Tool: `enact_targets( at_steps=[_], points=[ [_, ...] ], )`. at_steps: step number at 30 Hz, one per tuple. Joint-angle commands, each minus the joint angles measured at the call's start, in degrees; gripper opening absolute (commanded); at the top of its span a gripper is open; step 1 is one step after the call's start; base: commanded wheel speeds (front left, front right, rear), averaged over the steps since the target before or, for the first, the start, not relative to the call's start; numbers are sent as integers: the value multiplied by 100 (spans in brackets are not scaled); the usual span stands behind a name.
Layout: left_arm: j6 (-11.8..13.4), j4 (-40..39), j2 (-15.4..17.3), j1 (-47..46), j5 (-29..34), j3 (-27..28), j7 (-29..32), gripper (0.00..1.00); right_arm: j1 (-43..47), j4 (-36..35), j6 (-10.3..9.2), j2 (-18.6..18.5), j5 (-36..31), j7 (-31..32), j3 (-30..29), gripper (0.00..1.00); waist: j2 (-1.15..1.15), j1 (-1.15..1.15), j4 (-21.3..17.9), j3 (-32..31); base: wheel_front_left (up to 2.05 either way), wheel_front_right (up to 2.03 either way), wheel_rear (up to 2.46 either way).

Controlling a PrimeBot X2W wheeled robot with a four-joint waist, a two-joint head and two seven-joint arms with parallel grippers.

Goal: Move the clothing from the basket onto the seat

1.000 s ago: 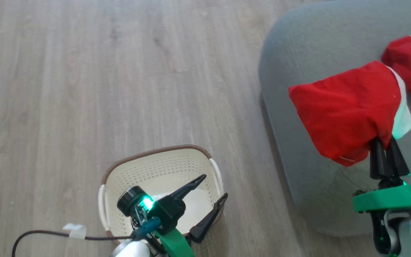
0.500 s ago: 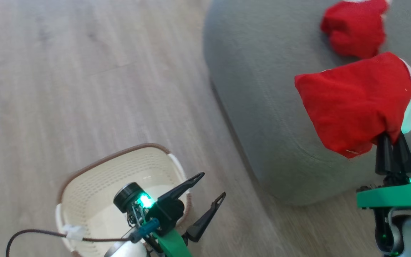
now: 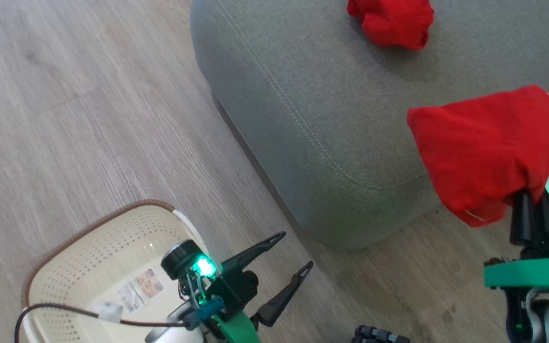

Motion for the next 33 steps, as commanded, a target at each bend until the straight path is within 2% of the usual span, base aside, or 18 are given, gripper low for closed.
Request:
enact_targets(
  at_steps=[1, 9, 16, 24, 30, 33],
  points=[
    [-4, -196, 67, -244, 15, 116, -29, 100, -70, -244, -1, -54, 51, -37, 70, 0, 0, 0, -24, 48, 0, 0, 0],
    [-4, -199, 83, -250, -7, 114, -29, 100, -145, -261, -1, -53, 85, -37, -19, 0, 0, 0, 84, 79, 0, 0, 0],
    [-4, -252, 222, -325, 10, 52, -29, 100, -623, -508, -1, -53, 51, -37, -389, 0, 0, 0, 314, 365, 0, 0, 0],
    [-4, -361, 738, -472, 17, -134, -29, 100, -1795, -867, -1, -92, -247, -37, -782, 0, 0, 0, 395, 1004, 0, 0, 0],
    [-4, -525, 1083, -654, -13, -190, -29, 100, -2872, -849, -1, -368, -197, -37, -1124, 0, 0, 0, 465, 1526, 0, 0, 0],
    [-4, -606, 1218, -742, -27, -183, -29, 100, -3361, -678, -1, -626, -232, -37, -1312, 0, 0, 0, 545, 1817, 0, 0, 0]
  ],
)
